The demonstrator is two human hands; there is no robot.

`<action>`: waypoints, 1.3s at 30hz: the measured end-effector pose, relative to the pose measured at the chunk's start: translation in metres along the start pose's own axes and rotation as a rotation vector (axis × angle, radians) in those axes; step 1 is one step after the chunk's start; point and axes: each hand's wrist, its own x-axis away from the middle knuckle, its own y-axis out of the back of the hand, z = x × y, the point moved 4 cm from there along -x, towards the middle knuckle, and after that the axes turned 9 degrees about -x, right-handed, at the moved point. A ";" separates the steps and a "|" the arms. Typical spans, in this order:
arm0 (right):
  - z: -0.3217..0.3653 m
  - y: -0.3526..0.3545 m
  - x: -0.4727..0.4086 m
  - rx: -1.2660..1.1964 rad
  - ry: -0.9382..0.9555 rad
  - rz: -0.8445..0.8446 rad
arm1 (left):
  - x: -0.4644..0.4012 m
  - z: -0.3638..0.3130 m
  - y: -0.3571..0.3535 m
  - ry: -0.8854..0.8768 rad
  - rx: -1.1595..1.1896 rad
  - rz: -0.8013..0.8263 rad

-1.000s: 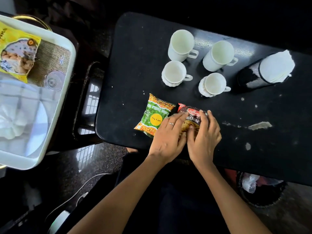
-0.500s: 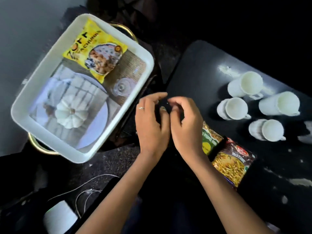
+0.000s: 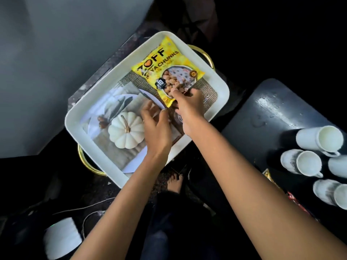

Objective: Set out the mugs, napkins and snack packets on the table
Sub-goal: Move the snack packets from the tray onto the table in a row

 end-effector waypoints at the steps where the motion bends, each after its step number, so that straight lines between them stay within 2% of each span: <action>1: -0.001 -0.003 -0.001 -0.004 -0.002 -0.031 | -0.001 0.003 0.000 0.010 0.013 0.040; 6: -0.006 -0.005 -0.007 -0.059 0.010 -0.075 | 0.000 0.011 0.001 0.023 0.027 0.161; 10: -0.008 -0.001 -0.004 -0.156 -0.037 -0.035 | 0.003 0.008 0.003 0.044 0.076 0.139; 16: -0.006 0.026 0.032 -0.530 -0.071 0.285 | 0.014 -0.001 -0.001 0.136 0.184 0.111; 19: -0.012 0.058 0.053 -0.585 -0.073 0.404 | 0.028 -0.011 -0.014 0.169 0.330 0.263; 22: -0.024 0.096 0.074 -0.639 -0.081 0.438 | 0.046 -0.020 -0.031 0.283 0.422 0.381; 26: -0.044 0.157 0.093 -0.667 -0.054 0.362 | 0.078 -0.015 -0.060 0.269 0.314 0.371; 32: -0.072 0.266 0.105 -0.718 0.009 0.066 | 0.143 0.008 -0.111 0.164 0.114 0.512; 35: -0.079 0.317 0.114 -0.622 0.091 -0.057 | 0.176 0.026 -0.132 0.164 -0.037 0.621; 39: -0.093 0.363 0.129 -0.468 0.192 -0.066 | 0.217 0.050 -0.160 0.118 -0.188 0.766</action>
